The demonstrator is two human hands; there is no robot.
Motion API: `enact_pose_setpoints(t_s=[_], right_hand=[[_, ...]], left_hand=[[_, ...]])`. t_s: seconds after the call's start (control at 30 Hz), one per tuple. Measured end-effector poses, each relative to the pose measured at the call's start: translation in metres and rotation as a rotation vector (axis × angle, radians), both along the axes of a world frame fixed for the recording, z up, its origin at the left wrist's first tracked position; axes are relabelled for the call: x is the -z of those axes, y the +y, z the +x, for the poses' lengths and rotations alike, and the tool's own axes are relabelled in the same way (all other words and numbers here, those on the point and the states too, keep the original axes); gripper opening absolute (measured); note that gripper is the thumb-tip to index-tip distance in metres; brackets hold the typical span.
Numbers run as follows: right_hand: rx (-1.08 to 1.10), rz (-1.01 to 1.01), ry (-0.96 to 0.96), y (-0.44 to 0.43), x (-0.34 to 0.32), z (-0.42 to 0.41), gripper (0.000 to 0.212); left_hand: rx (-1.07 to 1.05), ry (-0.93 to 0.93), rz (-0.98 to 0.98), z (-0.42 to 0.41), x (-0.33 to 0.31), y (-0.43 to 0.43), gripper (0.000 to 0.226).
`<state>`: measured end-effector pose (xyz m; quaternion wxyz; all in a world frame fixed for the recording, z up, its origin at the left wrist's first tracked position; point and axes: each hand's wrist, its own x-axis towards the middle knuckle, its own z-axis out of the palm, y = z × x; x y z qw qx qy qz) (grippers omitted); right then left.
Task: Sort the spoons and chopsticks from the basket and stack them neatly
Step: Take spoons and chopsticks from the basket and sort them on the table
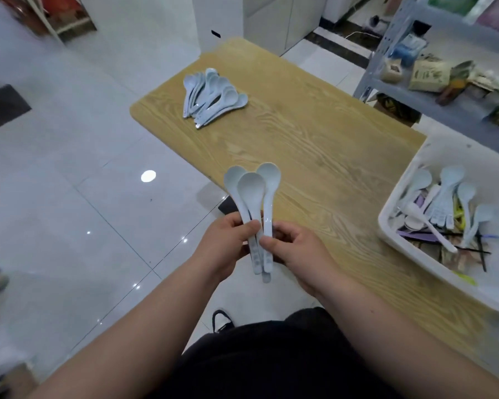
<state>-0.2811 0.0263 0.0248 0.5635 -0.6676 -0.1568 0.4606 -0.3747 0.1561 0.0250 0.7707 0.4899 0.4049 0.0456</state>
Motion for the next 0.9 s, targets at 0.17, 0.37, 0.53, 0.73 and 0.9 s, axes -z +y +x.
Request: enact_pose_setpoints(t_s=[0.17,0.37,0.53,0.73,0.9], right_hand=[[-0.018,-0.032,-0.026,0.046,0.009,-0.010,0.023],[0.042,-0.042,0.014,0.091,0.019,0.019,0.025],[0.091,-0.034,0.088,0.144,0.029,0.064,0.027],[0.048,-0.040,0.140,0.215,0.032,0.108,0.024],[0.089,-0.110,0.122,0.263,0.050,0.132,0.023]], left_hand=[[0.051,0.012,0.062,-0.009,0.000,0.049,0.018],[0.145,0.037,0.100,0.024,0.006,0.098,0.019],[0.168,0.091,0.157,0.067,0.010,0.152,0.018],[0.198,0.149,0.215,0.110,0.011,0.220,0.021],[0.219,0.167,0.186,0.136,0.022,0.266,0.022]])
